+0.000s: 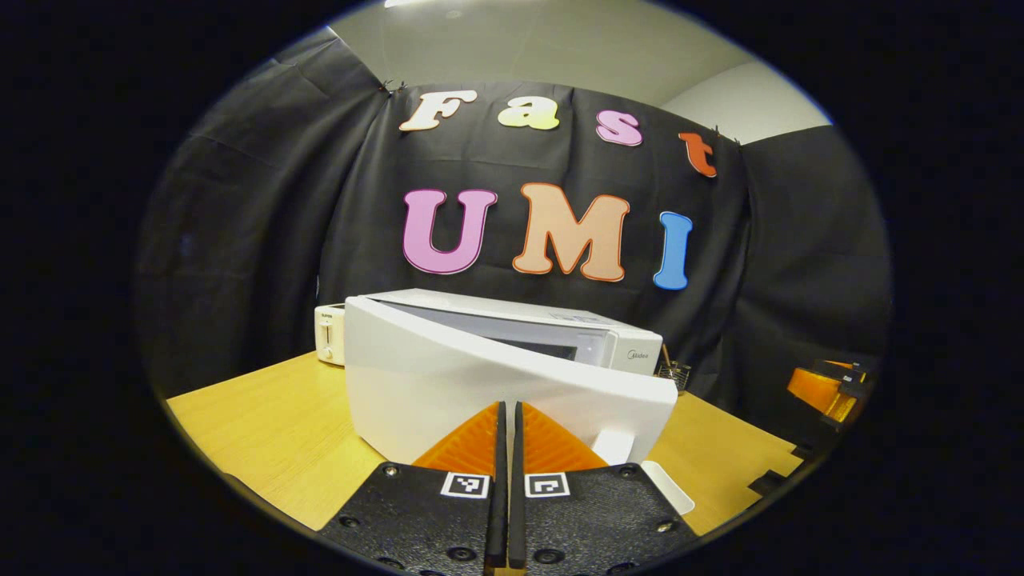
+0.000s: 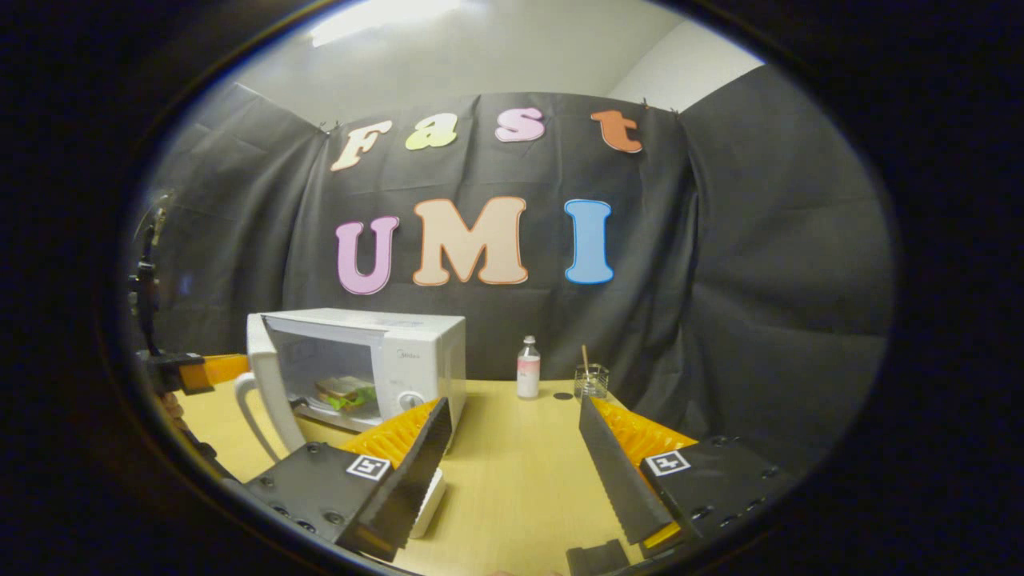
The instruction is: Open the microwave oven with the left hand, put the food in, and close the microwave oven.
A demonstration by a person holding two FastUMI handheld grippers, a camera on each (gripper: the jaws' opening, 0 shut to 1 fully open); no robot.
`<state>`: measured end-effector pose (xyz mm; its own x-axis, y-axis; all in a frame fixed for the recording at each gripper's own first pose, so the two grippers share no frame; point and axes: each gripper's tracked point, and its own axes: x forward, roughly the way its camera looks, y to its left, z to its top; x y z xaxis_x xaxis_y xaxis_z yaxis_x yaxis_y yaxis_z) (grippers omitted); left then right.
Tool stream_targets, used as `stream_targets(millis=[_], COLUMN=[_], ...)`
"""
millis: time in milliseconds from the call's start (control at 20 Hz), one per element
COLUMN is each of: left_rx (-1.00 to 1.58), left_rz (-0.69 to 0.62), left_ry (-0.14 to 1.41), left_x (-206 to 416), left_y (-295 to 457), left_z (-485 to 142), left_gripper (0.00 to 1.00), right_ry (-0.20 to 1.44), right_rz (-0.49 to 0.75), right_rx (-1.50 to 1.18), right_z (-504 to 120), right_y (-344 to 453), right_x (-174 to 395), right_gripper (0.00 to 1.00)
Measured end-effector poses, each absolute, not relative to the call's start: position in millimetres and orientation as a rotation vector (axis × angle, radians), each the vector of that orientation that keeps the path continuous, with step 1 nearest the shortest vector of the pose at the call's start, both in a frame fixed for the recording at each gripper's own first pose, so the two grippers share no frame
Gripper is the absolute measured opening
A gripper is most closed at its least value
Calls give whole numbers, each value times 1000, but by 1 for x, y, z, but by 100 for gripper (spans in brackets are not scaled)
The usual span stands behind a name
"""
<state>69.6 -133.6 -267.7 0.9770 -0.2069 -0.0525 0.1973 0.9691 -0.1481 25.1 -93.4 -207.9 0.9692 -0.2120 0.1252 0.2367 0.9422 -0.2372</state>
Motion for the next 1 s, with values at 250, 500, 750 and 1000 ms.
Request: stream_targets(millis=[250,500,750,1000], left_rx=[-141,-130,-125,-111], left_rz=[-244,-263,-253,-231], left_ry=[87,101,99,120], left_x=[98,118,137,157], left_y=[-161,-179,-188,-196], left_z=[-270,-273,-275,-279], left_gripper=[2,2,2,2], right_ry=[-48,-8,-8,-32], right_rz=[-209,-233,-243,-264], right_rx=[-284,-271,-258,-243], right_z=[-226,-238,-238,-228], right_y=[-88,-98,-108,-118], right_x=[40,47,44,35], right_gripper=[99,94,94,94])
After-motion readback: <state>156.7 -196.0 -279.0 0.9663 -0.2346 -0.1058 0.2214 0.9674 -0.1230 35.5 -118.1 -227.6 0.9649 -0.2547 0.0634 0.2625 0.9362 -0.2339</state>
